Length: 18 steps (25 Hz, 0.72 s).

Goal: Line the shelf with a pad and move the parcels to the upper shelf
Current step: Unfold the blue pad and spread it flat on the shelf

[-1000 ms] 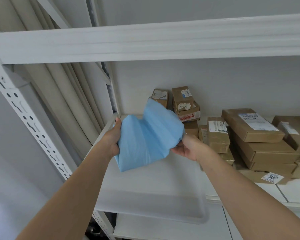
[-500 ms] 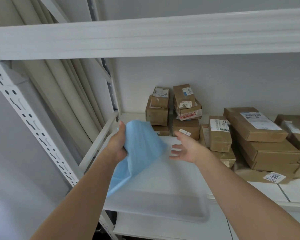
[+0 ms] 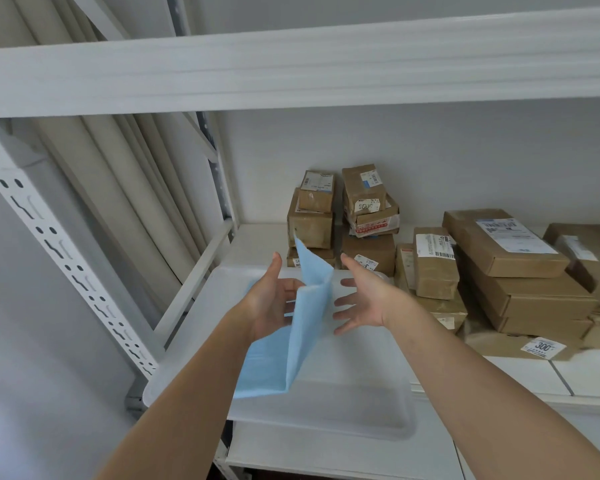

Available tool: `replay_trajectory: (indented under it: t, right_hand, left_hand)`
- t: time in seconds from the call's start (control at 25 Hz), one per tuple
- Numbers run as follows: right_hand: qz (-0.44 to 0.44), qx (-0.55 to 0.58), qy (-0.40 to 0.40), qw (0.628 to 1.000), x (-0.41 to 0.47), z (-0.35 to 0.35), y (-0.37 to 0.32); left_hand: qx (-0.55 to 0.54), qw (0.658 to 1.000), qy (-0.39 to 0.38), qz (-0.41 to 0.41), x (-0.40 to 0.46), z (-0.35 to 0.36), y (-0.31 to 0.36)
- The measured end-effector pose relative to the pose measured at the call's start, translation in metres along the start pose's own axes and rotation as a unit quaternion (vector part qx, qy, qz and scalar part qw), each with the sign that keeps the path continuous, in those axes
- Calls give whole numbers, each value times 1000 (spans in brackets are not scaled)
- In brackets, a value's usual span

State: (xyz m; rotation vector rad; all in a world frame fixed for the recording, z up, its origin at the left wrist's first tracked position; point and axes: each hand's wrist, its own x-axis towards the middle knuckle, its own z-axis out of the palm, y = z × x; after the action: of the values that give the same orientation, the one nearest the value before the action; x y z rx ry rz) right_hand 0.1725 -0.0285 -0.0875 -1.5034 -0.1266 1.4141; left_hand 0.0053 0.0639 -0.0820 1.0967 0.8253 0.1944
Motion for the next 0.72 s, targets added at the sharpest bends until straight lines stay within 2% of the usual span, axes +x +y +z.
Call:
replay_trajectory:
  t: [0.24, 0.48, 0.64, 0.72]
  right_hand:
    - [-14, -33, 2, 999, -1, 1, -1]
    - [-58, -59, 16, 996, -5, 4, 11]
    - [-80, -59, -49, 994, -13, 10, 14]
    - [-85, -97, -92, 987, -16, 13, 14]
  left_hand:
    - [70, 997, -5, -39, -4, 12, 3]
    - [63, 996, 42, -44, -3, 13, -3]
    - [55, 996, 62, -40, -6, 16, -3]
    - [48, 996, 68, -26, -8, 19, 1]
